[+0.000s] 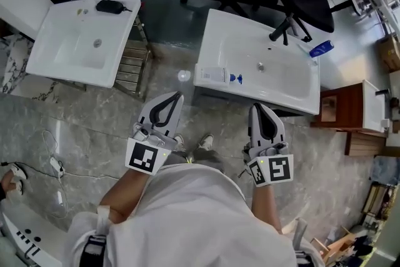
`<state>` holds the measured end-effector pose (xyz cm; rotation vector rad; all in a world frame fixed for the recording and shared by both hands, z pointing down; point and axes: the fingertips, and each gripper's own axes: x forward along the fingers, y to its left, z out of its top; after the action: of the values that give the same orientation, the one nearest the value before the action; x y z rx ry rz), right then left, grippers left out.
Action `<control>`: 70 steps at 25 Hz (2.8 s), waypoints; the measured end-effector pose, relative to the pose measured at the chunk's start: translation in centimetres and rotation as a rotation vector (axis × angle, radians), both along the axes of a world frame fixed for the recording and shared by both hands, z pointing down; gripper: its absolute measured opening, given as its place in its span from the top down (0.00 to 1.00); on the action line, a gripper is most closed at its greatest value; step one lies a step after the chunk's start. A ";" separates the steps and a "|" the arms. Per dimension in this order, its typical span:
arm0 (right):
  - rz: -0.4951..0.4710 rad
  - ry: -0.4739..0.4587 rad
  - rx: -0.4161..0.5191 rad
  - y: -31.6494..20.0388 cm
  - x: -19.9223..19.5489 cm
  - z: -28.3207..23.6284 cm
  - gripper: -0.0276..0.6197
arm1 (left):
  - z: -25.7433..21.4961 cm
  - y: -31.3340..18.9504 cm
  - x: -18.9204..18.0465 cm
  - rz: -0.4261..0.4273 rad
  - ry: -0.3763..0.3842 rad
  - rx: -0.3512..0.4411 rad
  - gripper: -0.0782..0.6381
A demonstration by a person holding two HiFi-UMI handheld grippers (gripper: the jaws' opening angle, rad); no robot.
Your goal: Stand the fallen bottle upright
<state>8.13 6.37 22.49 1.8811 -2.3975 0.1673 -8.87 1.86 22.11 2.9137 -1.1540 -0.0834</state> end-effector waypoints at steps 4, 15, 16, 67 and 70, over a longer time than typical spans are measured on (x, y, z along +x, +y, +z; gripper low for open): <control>-0.028 -0.011 0.015 -1.0 1.2 -0.5 0.90 | 0.0 -0.1 1.5 -0.006 -0.036 -0.002 0.87; -0.057 -0.079 -0.032 -3.0 4.8 2.6 0.90 | 1.8 -3.1 5.2 0.021 -0.157 -0.034 0.68; -0.060 -0.085 -0.034 -3.2 5.0 2.8 0.90 | 2.1 -3.3 5.5 0.031 -0.176 -0.035 0.65; -0.089 -0.239 -0.289 -8.0 7.1 26.5 0.90 | 30.1 -11.5 19.4 0.686 -1.102 -0.249 0.22; -0.084 -0.247 -0.286 -8.0 7.3 27.4 0.90 | 31.3 -11.5 19.6 0.724 -1.160 -0.267 0.22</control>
<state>15.43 -1.66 49.91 1.7139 -2.4348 0.7333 10.74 -9.62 53.46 2.7969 0.0736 1.7193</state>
